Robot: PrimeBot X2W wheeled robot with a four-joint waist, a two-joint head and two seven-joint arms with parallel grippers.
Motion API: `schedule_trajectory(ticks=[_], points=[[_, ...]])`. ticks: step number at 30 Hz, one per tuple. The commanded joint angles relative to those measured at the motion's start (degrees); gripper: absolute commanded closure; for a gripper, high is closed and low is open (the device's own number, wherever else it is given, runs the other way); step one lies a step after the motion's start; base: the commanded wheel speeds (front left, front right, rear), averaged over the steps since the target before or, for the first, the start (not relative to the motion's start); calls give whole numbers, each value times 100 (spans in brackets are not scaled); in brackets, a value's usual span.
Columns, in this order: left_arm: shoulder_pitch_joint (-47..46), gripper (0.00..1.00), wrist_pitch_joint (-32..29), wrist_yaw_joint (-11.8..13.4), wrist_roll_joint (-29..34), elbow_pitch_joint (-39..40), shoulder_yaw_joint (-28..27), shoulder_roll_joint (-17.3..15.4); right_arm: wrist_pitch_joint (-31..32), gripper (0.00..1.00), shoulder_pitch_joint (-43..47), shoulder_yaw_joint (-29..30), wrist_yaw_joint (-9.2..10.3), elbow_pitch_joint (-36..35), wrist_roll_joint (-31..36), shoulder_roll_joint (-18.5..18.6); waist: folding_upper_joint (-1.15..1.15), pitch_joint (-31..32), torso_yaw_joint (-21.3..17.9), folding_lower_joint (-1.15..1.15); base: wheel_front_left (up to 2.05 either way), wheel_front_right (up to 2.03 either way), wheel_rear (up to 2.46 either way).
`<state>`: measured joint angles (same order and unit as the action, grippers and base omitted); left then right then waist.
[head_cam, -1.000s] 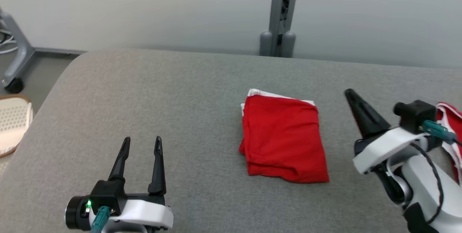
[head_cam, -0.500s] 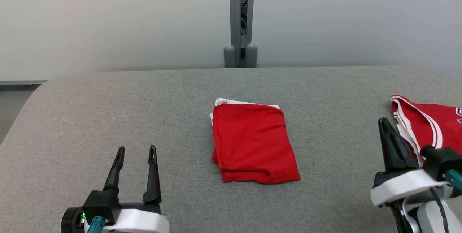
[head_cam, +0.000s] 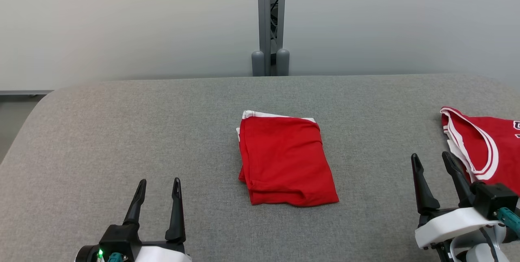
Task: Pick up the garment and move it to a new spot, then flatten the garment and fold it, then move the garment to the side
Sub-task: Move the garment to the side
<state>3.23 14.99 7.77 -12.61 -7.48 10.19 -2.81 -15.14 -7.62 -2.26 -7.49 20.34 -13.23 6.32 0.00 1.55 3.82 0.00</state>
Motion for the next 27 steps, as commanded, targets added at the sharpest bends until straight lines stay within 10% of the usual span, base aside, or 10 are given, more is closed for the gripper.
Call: schedule_trajectory(ticks=[1, 27], points=[[-40, 0, 20, -19, -15, -2, -6, -22, -2, 0, -11, 2, -2, 11, -50, 52, 0, -18, 17, 0, 0, 0, 0], [-965, 0, 20, 106, 5, -33, 646, -21, 3131, 0, -1906, -1986, -2, 467, -4761, 1516, 0, -1573, 1051, 0, 0, 0, 0]])
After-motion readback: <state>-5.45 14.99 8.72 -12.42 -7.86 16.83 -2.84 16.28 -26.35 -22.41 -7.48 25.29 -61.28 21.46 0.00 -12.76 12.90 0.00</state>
